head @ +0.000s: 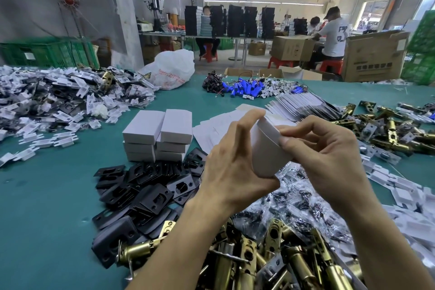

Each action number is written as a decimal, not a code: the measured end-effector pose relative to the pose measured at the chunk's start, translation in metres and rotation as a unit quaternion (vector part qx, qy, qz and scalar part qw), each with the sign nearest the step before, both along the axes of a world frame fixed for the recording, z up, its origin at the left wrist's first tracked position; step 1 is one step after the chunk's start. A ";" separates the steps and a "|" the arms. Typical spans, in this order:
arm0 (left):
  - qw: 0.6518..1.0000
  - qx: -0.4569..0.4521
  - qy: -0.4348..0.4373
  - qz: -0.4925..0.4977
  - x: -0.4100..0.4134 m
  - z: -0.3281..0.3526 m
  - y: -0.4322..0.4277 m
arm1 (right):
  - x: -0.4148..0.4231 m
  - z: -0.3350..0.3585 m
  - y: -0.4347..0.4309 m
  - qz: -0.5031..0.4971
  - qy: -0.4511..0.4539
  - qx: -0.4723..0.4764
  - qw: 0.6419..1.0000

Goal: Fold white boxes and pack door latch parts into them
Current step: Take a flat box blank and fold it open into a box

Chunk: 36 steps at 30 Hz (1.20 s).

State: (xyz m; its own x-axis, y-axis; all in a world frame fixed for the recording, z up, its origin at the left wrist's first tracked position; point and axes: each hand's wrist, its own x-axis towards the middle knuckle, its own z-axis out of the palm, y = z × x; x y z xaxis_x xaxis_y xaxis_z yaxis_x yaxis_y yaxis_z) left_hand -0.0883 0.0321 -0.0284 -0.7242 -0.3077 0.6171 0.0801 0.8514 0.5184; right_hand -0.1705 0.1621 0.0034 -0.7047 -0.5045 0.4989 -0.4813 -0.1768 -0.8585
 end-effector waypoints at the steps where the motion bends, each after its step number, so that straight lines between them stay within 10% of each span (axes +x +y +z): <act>1: 1.000 0.001 0.001 -0.003 0.000 0.000 0.000 | -0.002 0.001 0.003 0.012 0.004 0.006 1.000; 20: 0.999 -0.002 0.024 -0.021 0.005 0.004 0.002 | -0.014 0.009 0.020 0.125 0.002 0.022 0.992; 28: 0.998 -0.053 0.016 0.017 0.002 0.005 -0.003 | -0.002 0.005 0.009 0.020 0.052 0.041 0.998; 36: 0.995 0.063 0.076 -0.017 0.004 0.011 0.001 | 0.005 0.008 0.004 0.077 0.041 -0.032 0.996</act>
State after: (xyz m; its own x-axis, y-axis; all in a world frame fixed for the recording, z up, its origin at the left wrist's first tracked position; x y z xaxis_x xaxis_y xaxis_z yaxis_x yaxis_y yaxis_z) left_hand -0.0842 0.0330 -0.0176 -0.6368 -0.3663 0.6785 0.1929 0.7763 0.6001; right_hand -0.1655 0.1664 0.0113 -0.5772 -0.5682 0.5865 -0.5127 -0.3069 -0.8018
